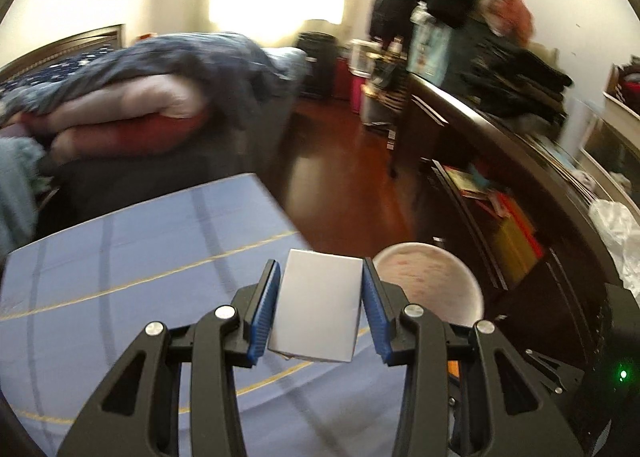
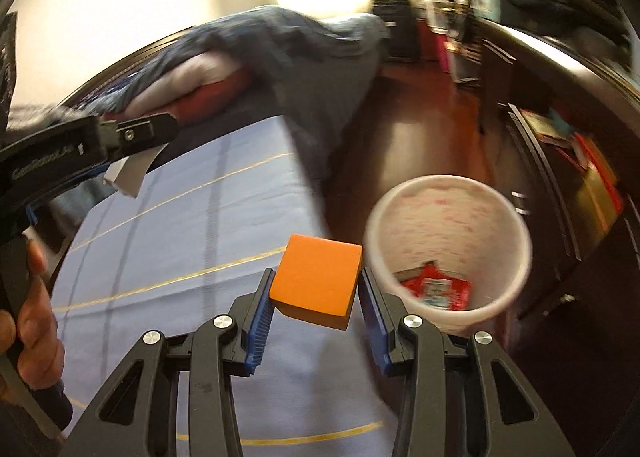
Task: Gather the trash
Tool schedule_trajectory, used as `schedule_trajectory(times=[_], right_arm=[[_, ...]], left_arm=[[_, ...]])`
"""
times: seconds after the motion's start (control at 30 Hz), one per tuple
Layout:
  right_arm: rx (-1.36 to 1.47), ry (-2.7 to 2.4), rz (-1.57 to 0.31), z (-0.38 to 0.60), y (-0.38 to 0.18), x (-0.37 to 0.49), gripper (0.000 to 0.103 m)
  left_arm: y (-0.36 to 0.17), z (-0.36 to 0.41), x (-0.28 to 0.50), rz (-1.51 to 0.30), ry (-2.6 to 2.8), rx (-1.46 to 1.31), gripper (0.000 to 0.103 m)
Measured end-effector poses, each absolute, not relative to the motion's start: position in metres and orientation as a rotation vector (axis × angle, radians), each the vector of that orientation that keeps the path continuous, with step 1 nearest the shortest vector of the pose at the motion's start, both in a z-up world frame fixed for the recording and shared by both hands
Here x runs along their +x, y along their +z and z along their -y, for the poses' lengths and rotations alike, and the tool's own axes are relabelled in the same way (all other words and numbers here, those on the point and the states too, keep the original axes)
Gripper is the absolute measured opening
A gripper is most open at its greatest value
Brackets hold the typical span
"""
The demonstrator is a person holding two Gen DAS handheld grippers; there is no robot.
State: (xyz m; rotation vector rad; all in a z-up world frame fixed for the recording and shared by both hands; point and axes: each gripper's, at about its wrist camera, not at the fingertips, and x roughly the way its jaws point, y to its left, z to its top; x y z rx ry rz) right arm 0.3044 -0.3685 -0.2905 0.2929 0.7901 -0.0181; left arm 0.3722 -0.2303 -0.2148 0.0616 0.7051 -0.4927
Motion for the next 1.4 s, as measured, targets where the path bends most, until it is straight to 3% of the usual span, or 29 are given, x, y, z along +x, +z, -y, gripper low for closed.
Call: schedule_trajectory(times=[0.4,0.8,0.87,0.93,1.03,1.13,1.4], right_arm=[[0.356,-0.214,-0.759,0.458,-0.309,0.325,0.042],[0.33,-0.298,-0.793,0.486,-0.341,0.353,0.043],[0.333,-0.307,-0.798,0.49,-0.347,0.355,0.05],[0.334,-0.313,-0.799,0.492,-0.35,0.356,0.053],[0.326,-0.322,-0.812,0.492,-0.355,0.354,0.056],[0.332,-0.322,-0.818,0.491,-0.356,0.351,0.059],[0.337,-0.325,-0.829,0.487,-0.355,0.35,0.065]], left_arm=[[-0.249,0.325,0.411,-0.798,-0.658,0.05,0.041],[-0.29,0.38,0.439,-0.886,-0.715,0.057,0.043],[-0.295,0.38,0.445,-0.896,-0.711,0.047,0.047],[-0.298,0.381,0.45,-0.901,-0.712,0.028,0.065],[-0.295,0.375,0.453,-0.882,-0.71,0.0,0.077],[-0.289,0.372,0.451,-0.853,-0.719,-0.01,0.086],[-0.285,0.37,0.447,-0.852,-0.705,0.002,0.093]])
